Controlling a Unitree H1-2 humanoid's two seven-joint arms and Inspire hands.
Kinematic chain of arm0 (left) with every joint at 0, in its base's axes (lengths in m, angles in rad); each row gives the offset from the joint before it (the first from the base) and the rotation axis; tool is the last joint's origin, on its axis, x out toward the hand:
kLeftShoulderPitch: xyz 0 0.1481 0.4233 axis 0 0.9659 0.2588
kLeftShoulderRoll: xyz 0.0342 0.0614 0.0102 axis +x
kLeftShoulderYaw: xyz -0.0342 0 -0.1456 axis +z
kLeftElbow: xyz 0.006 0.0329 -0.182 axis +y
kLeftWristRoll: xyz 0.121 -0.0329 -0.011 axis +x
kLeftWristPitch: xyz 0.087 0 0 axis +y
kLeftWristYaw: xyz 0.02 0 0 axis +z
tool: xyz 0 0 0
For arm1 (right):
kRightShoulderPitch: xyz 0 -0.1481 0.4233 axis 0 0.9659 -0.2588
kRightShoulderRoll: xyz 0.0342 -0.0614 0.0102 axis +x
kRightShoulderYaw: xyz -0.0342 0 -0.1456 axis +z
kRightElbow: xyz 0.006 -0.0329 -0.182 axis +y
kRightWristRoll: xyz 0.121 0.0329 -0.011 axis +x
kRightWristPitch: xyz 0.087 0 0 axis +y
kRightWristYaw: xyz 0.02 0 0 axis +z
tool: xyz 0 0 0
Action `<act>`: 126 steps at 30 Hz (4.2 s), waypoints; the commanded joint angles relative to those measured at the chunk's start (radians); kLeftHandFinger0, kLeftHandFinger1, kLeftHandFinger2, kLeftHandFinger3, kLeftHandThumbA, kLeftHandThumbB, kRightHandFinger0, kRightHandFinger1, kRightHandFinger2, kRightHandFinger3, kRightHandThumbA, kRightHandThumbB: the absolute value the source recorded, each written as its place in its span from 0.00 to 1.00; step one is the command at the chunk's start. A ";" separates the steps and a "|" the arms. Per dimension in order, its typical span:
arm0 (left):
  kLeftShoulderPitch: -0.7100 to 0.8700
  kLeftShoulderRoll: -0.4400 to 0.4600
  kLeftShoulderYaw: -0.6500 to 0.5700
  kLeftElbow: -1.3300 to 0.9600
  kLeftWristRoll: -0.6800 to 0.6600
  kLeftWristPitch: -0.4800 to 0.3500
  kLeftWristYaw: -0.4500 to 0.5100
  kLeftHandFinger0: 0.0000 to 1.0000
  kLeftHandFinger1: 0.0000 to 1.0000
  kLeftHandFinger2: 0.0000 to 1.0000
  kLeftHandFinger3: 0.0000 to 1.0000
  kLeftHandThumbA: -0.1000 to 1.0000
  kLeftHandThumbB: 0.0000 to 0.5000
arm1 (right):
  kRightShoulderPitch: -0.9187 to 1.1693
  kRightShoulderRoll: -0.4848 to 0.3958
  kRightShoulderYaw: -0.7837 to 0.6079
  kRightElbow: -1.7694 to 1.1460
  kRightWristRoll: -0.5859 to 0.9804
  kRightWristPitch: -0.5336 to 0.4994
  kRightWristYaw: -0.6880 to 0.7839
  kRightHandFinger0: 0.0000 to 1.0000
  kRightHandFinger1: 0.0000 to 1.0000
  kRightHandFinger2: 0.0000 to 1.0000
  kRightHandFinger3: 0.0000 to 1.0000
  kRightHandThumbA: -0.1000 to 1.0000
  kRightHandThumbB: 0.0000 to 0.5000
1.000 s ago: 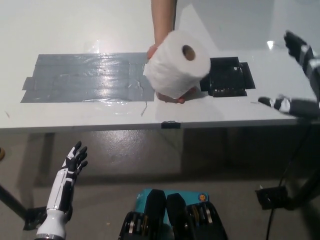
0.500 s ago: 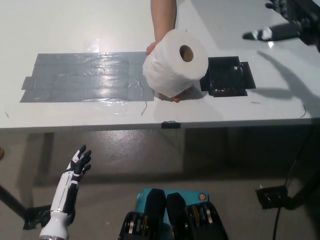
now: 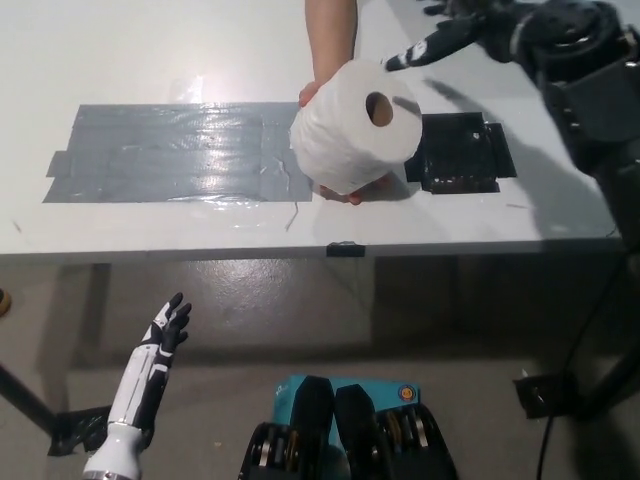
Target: A person hands over a roll of toilet paper to the robot , and the robot inserts its right thumb into the hole in the centre to grab the roll, and then places it on the balck area on the desk.
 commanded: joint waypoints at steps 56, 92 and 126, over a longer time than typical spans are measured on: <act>-0.008 0.030 -0.039 -0.058 0.064 0.013 -0.014 1.00 1.00 1.00 1.00 1.00 0.47 | -0.081 0.019 -0.004 0.216 -0.123 -0.221 0.114 1.00 1.00 1.00 1.00 0.76 0.76; -0.017 0.029 -0.094 -0.073 0.090 0.007 -0.020 1.00 1.00 1.00 1.00 1.00 0.43 | -0.068 0.112 0.134 0.295 -0.284 -0.204 -0.091 1.00 1.00 1.00 1.00 0.61 0.71; -0.071 0.036 -0.093 -0.051 0.108 0.006 -0.019 1.00 1.00 1.00 1.00 1.00 0.42 | 0.007 0.143 -0.478 0.294 0.139 -0.259 -0.263 0.05 0.56 0.98 0.94 0.00 0.32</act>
